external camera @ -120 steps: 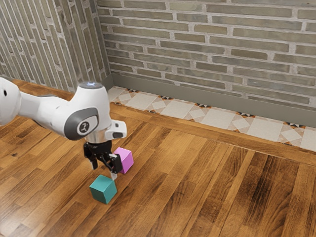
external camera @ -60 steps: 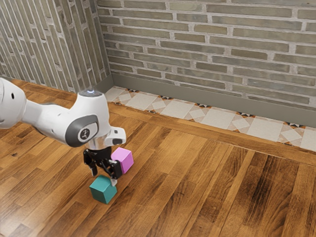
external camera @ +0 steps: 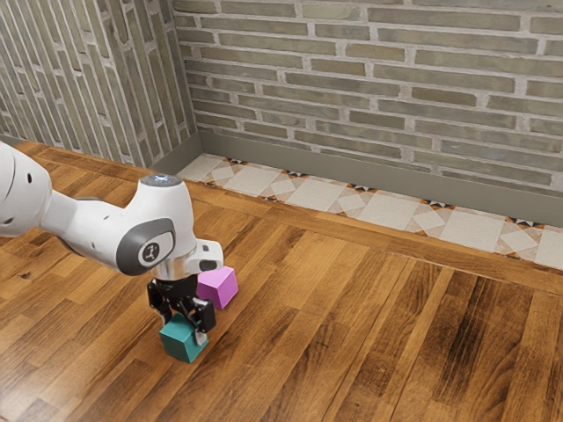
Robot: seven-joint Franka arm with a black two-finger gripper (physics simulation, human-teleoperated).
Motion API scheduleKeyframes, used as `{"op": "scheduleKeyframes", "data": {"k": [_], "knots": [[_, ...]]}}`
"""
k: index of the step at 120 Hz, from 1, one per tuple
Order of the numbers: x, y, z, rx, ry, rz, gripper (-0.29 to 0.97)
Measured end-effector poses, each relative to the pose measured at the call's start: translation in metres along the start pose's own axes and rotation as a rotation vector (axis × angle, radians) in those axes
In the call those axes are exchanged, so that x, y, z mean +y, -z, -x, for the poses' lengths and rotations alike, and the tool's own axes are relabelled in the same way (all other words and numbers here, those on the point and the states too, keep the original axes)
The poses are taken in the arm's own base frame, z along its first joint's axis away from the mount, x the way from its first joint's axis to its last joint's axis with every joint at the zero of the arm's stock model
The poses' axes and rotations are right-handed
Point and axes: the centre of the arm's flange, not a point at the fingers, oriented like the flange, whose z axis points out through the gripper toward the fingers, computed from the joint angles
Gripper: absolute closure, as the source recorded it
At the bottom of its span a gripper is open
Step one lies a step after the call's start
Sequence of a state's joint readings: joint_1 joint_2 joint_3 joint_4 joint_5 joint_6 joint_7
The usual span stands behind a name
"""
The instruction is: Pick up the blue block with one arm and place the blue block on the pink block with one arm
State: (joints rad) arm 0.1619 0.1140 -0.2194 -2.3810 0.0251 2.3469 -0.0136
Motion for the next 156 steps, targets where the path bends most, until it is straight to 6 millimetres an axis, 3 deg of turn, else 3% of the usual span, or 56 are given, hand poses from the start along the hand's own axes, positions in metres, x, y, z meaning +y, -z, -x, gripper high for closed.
{"op": "scheduleKeyframes", "data": {"k": [20,44,59,74,85,102,156], "knots": [[0.000,0.000,0.000,0.004,0.002,0.001,0.24],[0.000,0.008,-0.001,0.020,0.001,-0.007,0.30],[0.000,0.039,-0.008,0.075,-0.001,-0.022,0.31],[0.002,0.094,-0.041,0.124,-0.011,-0.055,0.32],[0.005,0.116,-0.068,0.112,-0.016,-0.069,0.31],[-0.002,0.120,-0.094,0.049,0.002,-0.078,0.32],[-0.012,0.112,-0.110,-0.071,0.038,-0.095,0.32]]}}
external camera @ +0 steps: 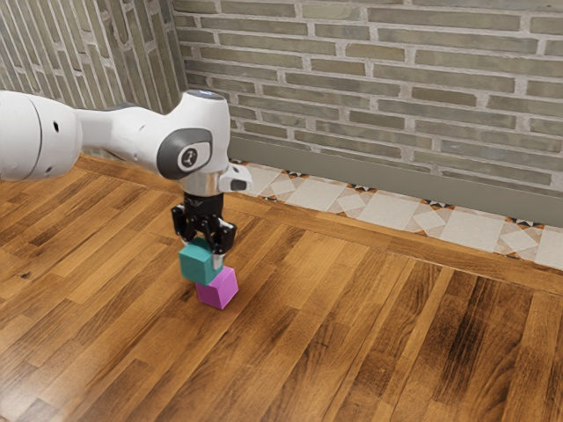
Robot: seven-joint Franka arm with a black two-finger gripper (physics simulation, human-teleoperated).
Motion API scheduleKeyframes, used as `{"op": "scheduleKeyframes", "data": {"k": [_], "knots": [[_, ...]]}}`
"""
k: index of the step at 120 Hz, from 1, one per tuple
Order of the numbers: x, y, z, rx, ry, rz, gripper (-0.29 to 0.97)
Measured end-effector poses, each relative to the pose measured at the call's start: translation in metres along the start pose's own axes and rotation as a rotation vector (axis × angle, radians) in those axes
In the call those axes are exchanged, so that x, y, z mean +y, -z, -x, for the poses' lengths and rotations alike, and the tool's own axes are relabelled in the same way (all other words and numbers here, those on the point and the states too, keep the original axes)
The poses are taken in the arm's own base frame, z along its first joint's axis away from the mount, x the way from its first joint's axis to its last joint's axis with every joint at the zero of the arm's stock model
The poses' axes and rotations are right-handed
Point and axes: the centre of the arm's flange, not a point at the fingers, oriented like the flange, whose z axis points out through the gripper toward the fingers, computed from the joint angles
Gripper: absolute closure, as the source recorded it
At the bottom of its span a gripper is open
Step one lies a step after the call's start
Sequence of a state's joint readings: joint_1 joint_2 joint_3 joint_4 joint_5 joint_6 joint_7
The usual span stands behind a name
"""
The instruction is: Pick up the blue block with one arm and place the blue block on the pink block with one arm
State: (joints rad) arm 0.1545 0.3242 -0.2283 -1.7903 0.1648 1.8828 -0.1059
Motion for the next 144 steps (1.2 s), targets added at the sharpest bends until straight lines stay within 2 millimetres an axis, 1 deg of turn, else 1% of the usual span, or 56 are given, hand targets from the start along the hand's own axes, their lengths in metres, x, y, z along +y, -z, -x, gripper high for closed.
{"op": "scheduleKeyframes", "data": {"k": [15,31,61,79,100,144], "knots": [[-0.001,0.001,-0.001,-0.007,0.005,-0.002,0.32],[-0.002,0.007,-0.010,0.000,0.010,0.003,0.32],[-0.005,0.006,-0.020,0.013,0.018,0.027,0.31],[-0.004,0.001,-0.020,0.033,0.008,0.035,0.32],[-0.002,-0.013,-0.018,0.040,-0.007,0.039,0.32],[-0.004,-0.013,-0.021,0.069,-0.026,0.040,0.32]]}}
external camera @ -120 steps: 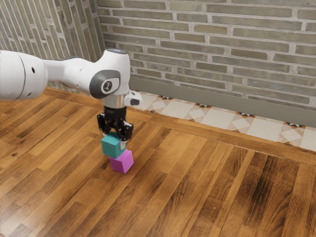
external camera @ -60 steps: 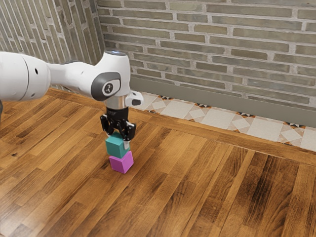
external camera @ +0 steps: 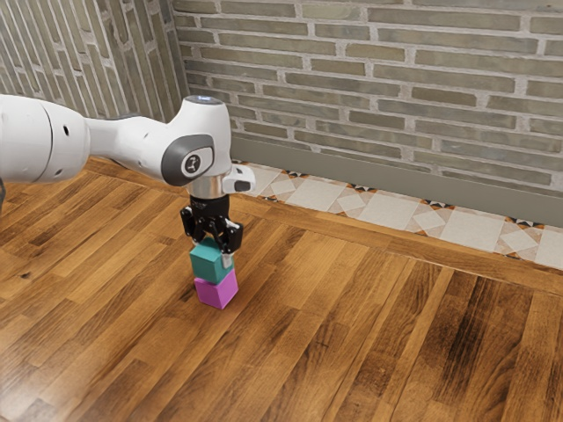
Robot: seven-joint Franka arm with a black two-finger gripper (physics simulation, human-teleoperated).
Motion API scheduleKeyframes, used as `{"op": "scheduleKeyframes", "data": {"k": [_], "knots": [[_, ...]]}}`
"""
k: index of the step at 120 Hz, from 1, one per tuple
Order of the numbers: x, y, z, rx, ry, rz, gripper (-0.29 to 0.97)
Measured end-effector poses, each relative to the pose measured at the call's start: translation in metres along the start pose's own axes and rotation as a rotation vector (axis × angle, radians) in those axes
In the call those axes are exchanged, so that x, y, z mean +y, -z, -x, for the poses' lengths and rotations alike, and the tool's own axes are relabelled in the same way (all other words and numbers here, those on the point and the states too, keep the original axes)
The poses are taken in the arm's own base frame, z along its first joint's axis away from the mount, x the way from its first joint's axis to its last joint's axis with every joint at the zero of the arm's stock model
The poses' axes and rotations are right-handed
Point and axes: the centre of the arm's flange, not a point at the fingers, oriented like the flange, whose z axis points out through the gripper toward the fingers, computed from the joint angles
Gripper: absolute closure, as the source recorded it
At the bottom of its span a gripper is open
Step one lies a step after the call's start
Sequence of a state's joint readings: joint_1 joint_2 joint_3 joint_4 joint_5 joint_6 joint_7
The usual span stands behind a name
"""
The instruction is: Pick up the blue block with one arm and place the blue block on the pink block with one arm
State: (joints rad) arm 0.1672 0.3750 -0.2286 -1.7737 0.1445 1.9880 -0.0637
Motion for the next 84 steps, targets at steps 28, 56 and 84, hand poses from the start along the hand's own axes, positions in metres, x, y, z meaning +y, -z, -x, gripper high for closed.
{"op": "scheduleKeyframes", "data": {"k": [28,56,84], "knots": [[-0.004,0.000,0.000,0.004,-0.006,0.001,0.32],[-0.003,0.000,-0.001,0.005,-0.019,0.007,0.16],[-0.005,0.049,0.018,0.072,-0.018,-0.008,0.05]]}}
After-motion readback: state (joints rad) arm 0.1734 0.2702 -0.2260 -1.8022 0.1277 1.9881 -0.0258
